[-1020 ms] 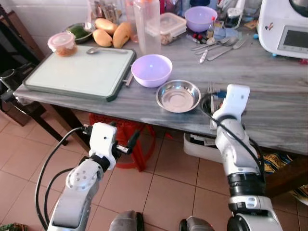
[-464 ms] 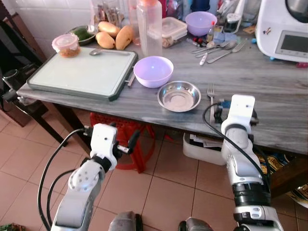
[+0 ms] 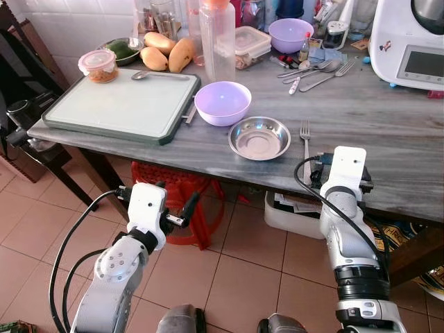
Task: Setting the table
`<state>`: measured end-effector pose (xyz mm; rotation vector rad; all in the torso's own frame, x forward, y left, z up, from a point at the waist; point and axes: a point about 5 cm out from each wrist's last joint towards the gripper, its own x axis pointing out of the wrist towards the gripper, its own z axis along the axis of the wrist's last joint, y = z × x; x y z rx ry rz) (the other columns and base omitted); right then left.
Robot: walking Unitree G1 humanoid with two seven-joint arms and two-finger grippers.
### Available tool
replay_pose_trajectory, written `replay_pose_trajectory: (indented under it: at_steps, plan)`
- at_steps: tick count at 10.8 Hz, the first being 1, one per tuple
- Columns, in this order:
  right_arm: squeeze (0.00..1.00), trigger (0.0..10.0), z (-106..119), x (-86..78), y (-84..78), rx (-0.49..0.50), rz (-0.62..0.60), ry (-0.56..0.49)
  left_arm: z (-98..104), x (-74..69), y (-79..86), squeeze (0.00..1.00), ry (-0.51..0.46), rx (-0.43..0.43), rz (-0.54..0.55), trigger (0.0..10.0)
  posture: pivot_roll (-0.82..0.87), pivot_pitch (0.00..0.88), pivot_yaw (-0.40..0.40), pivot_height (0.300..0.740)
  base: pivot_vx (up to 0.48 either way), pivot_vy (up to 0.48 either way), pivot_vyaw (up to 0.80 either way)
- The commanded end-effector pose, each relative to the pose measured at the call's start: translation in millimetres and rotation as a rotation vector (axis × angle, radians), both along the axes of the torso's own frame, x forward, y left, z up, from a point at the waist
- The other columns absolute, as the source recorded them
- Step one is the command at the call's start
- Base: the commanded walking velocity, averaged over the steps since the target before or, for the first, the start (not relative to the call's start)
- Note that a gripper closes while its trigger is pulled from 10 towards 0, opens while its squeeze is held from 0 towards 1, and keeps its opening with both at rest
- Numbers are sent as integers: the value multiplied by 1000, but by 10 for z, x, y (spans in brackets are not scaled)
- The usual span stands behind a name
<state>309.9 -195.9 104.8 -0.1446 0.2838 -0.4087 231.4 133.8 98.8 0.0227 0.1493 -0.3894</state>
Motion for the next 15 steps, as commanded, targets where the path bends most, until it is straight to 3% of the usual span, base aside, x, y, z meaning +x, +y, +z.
replay_pose_trajectory:
  at_steps: [1, 9, 12, 15]
  plan:
    - [0, 10000, 17, 13, 9, 19, -2, 5, 28, -21, 40, 0, 0, 8, 5, 10000, 46, 51, 87, 740, 0, 0, 0]
    - [0, 10000, 2, 131, 256, 105, 118, 33, 24, -28, 44, 0, 19, 12, 5, 10000, 52, 61, 88, 740, 0, 0, 0]
    - [0, 10000, 20, 107, 225, 86, 120, 25, 24, -14, 34, 0, 15, 10, 6, 10000, 48, 55, 83, 740, 0, 0, 0]
    - [0, 10000, 65, -31, 159, 41, 103, 1, 33, 11, 25, 0, 3, 5, 8, 10000, 39, 38, 81, 740, 0, 0, 0]
